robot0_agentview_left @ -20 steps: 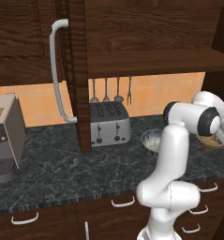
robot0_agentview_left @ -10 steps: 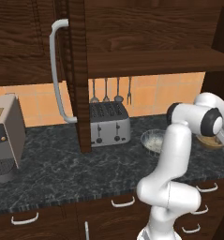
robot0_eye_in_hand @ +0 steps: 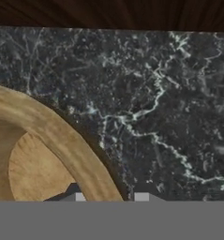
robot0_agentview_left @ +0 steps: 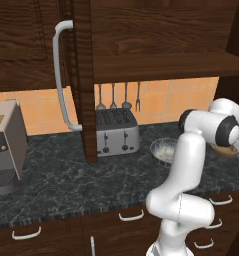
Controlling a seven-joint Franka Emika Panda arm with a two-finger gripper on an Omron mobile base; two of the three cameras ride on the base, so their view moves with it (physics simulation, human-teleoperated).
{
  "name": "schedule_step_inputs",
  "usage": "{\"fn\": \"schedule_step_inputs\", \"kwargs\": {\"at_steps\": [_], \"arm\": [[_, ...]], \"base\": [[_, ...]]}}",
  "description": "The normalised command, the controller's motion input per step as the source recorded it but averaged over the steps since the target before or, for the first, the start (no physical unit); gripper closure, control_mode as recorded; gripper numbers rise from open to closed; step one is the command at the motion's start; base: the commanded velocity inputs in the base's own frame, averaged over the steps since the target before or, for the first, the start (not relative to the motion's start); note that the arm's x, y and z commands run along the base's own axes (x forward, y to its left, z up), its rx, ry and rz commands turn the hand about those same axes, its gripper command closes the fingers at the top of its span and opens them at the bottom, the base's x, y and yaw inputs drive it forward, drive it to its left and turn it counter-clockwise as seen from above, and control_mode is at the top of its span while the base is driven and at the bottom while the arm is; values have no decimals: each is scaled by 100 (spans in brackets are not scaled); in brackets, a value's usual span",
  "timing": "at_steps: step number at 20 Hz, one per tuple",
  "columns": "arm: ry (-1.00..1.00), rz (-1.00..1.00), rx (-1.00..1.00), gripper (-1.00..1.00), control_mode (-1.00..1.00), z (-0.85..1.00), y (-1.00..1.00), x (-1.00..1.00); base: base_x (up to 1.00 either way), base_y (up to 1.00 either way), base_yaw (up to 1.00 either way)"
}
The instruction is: Pick up the bowls on the counter and stack them on top of one another in the open cabinet. Place the smaller bowl on top of the larger bowl.
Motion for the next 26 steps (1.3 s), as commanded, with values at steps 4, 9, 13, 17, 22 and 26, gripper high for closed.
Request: {"fn": "schedule_step_inputs", "kwargs": {"at_steps": [4, 9, 13, 17, 22, 26], "arm": [[-11, 0, 0, 100, -100, 59, 55, -1], [-10, 0, -1, 100, -100, 93, 90, -3], [0, 0, -13, 100, -100, 50, 100, -15], [0, 0, -15, 100, -100, 51, 100, -17], [0, 4, -11, 100, -100, 46, 100, -29], [-2, 12, -8, 100, -100, 11, 100, -37]], "base": [[0, 0, 0], [0, 0, 0], [0, 0, 0], [0, 0, 0], [0, 0, 0], [0, 0, 0]]}}
